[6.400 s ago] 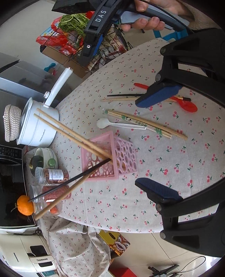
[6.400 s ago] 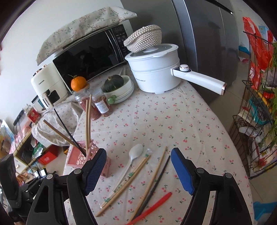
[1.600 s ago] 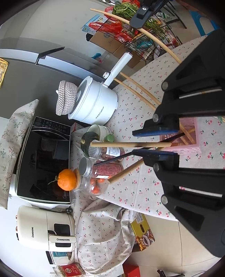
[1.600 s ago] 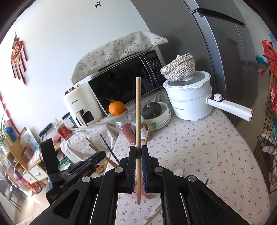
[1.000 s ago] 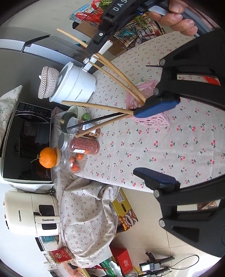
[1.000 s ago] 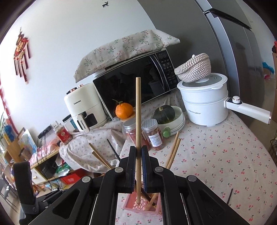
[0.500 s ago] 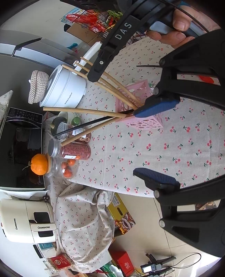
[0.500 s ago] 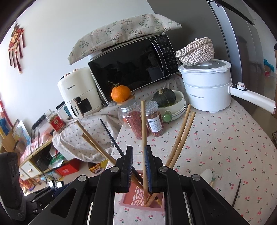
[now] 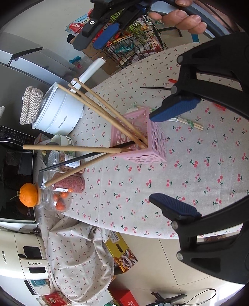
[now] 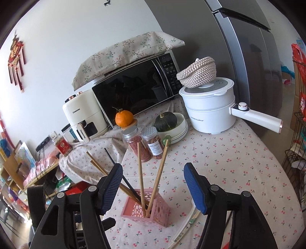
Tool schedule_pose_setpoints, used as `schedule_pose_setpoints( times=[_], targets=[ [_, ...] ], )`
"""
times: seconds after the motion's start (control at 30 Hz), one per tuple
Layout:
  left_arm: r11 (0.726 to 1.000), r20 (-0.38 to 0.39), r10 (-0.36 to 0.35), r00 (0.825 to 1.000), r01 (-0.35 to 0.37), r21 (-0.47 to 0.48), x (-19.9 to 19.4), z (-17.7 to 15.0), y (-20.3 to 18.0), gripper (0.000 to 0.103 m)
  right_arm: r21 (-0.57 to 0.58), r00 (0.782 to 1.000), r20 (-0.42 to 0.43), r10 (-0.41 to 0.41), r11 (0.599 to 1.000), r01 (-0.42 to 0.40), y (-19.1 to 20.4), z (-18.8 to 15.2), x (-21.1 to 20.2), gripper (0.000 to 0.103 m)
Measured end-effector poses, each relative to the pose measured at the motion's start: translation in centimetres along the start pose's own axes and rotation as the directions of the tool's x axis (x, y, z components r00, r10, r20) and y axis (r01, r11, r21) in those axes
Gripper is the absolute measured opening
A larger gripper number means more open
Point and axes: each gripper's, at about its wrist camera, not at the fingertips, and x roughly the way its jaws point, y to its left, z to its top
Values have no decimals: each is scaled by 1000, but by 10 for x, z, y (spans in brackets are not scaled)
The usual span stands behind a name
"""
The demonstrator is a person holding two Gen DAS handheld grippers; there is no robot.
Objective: Organize utensils
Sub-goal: 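Move the left tool down onto the red spoon and close it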
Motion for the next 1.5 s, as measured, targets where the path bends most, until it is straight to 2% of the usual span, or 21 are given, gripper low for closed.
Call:
schedule_pose_setpoints(
  times=[0.13,0.27,0.53,0.8,0.83,0.87,0.9,0.97,1.0,1.17,1.27,1.5],
  targets=[
    [999,-29,-13,999,14,39,5,-7,-13,80,3,995,-73,-65,998,66,-23,-5,-6,74],
    [997,-62,-16,998,21,80,13,-14,-29,80,16,978,-159,-132,991,136,-49,-14,-5,77],
    [985,-158,-29,987,56,166,35,-29,-66,81,15,913,-332,-235,967,255,-92,-35,1,80],
    [951,-286,-71,956,152,271,65,-47,-120,80,-13,856,-415,-308,943,333,-126,-48,-5,82],
    [945,-295,-84,952,170,279,67,-48,-126,78,-19,846,-424,-323,937,348,-130,-49,-5,82],
    [938,-305,-105,947,196,284,70,-49,-133,71,-24,837,-434,-334,933,360,-135,-51,-6,82],
    [930,-319,-130,939,228,290,72,-50,-139,58,-26,829,-443,-342,929,369,-140,-52,-7,82],
    [911,-360,-171,917,286,296,81,-51,-150,41,-25,816,-460,-350,924,382,-150,-55,-9,82],
    [905,-377,-181,908,304,297,85,-52,-155,35,-23,811,-467,-353,922,387,-155,-57,-10,82],
    [888,-436,-157,886,320,331,107,-59,-178,24,-15,791,-493,-361,913,408,-178,-63,-17,82],
    [883,-461,-134,877,317,346,117,-64,-188,21,-7,785,-503,-360,911,413,-187,-66,-21,82],
    [874,-449,-31,893,242,422,129,-70,-199,18,4,786,-506,-355,910,414,-194,-64,-22,82]
  ],
)
